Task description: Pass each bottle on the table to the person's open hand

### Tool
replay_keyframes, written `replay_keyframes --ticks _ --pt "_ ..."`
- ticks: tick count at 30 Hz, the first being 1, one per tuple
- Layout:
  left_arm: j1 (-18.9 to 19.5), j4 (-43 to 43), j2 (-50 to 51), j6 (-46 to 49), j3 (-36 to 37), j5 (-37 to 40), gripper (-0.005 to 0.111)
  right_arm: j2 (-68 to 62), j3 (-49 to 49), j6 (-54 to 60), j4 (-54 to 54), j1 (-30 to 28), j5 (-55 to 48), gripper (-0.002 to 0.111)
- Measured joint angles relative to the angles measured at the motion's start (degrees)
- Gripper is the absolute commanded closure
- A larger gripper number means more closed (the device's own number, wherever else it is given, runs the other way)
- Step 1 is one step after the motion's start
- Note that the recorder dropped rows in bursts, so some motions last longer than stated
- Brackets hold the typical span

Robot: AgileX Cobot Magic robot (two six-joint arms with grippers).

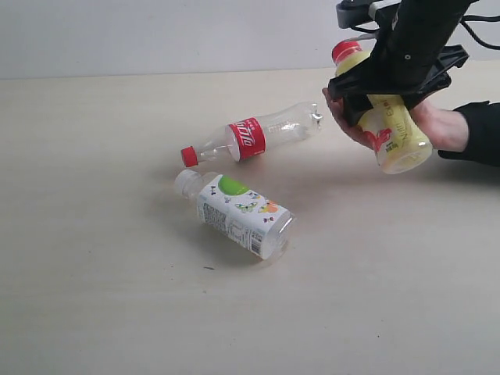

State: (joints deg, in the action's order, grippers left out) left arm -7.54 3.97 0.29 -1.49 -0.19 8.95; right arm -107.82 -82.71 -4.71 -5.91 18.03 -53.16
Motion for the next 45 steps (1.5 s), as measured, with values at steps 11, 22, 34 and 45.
replay_keyframes --ticks 11,22,34,45 --pt "0.0 0.0 0.0 0.0 0.0 0.0 0.107 2.67 0.0 0.2 0.01 0.0 1.62 0.007" --pt "0.0 0.0 0.0 0.0 0.0 0.0 0.107 17.14 0.0 2.77 2.2 0.0 -6.09 0.007" --pt "0.0 0.0 0.0 0.0 0.0 0.0 0.107 20.63 -0.11 12.26 19.36 0.0 -12.21 0.065" --pt "0.0 0.0 0.0 0.0 0.0 0.0 0.107 27.85 5.4 30.5 39.71 0.0 -8.54 0.108"
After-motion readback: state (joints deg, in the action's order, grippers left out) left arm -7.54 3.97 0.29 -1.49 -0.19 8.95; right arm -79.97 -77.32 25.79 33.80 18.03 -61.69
